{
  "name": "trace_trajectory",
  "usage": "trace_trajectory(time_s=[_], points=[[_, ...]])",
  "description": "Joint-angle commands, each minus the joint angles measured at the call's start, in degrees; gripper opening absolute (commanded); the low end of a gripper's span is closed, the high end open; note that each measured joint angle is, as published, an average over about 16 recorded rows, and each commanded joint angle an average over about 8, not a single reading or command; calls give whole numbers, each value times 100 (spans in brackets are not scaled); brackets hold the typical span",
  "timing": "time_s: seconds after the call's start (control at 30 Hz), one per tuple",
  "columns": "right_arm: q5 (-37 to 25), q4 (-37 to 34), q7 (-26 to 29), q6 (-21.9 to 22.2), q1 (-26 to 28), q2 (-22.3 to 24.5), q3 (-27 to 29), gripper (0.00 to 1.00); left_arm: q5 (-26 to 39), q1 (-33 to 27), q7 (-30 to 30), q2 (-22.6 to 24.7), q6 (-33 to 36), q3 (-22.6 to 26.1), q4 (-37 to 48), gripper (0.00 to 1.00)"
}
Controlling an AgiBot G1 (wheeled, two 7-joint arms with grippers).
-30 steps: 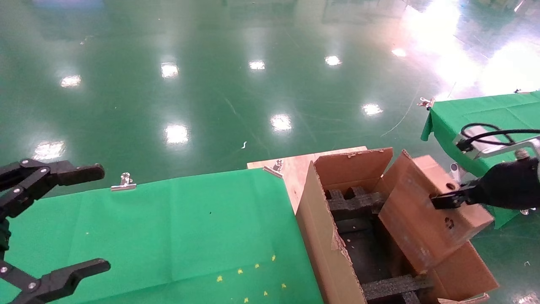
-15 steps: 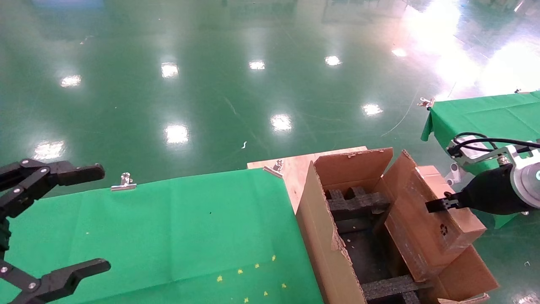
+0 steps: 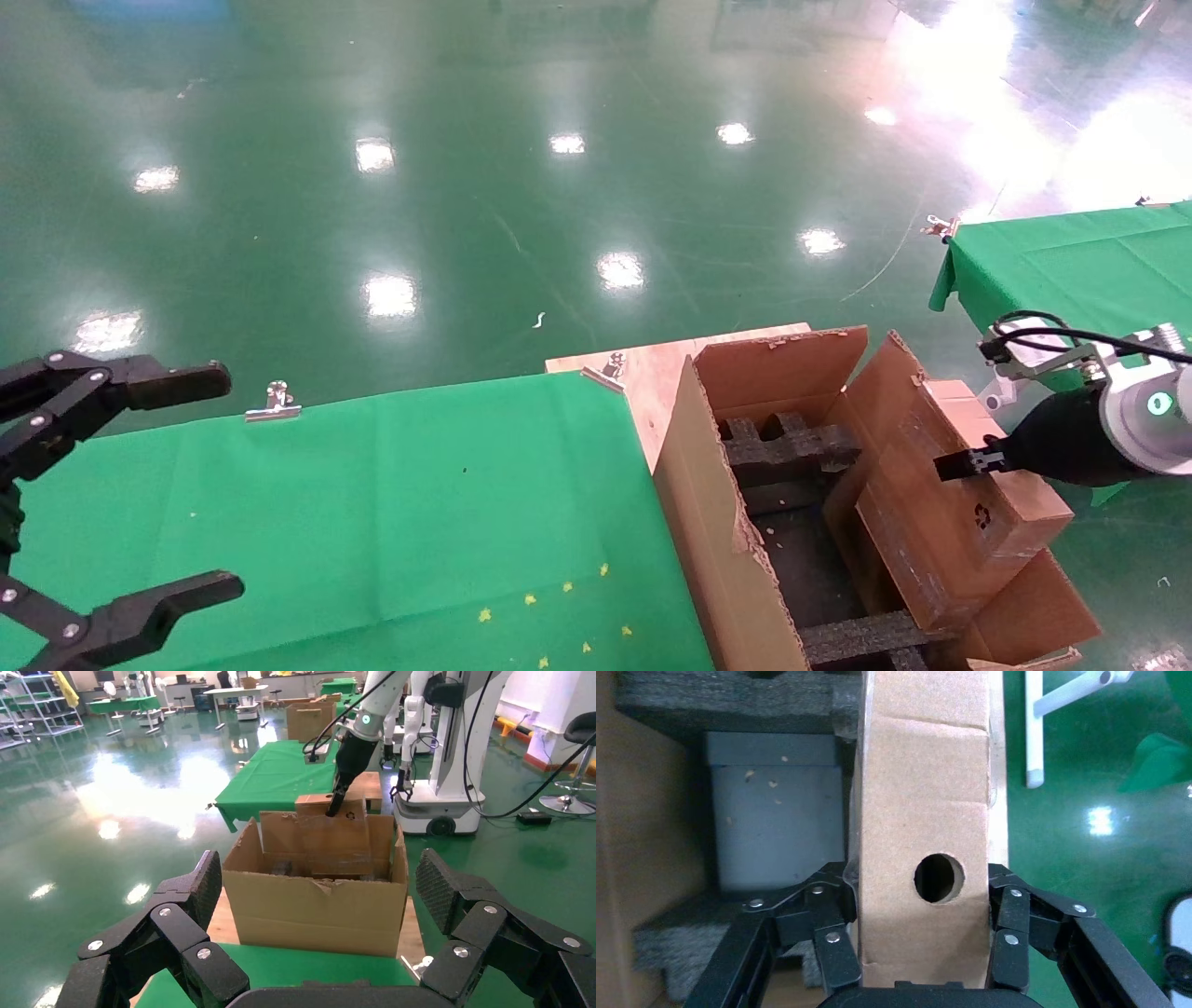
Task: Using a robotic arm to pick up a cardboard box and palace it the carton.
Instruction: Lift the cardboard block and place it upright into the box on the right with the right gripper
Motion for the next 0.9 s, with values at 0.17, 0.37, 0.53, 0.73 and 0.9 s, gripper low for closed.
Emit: trace_trajectory(time_s=[0.17, 0.37, 0.53, 0.73, 0.9], points=[[-360, -1, 149, 494, -241, -25, -98, 0, -1, 0, 0, 0, 0, 1, 0, 100], [-992, 10, 518, 1135, -425, -84, -128, 0, -1, 0, 1, -1, -1, 2, 0, 100], [-1421, 19, 846, 1376, -526, -199, -147, 0, -2, -1, 1, -1, -1, 3, 0, 100], [-1514, 33, 959, 1425, -656, -281, -212, 0, -3, -1, 2, -1, -2, 4, 0, 100], [-1453, 39, 889, 1503, -776, -270, -277, 0, -3, -1, 2, -2, -2, 4, 0, 100]])
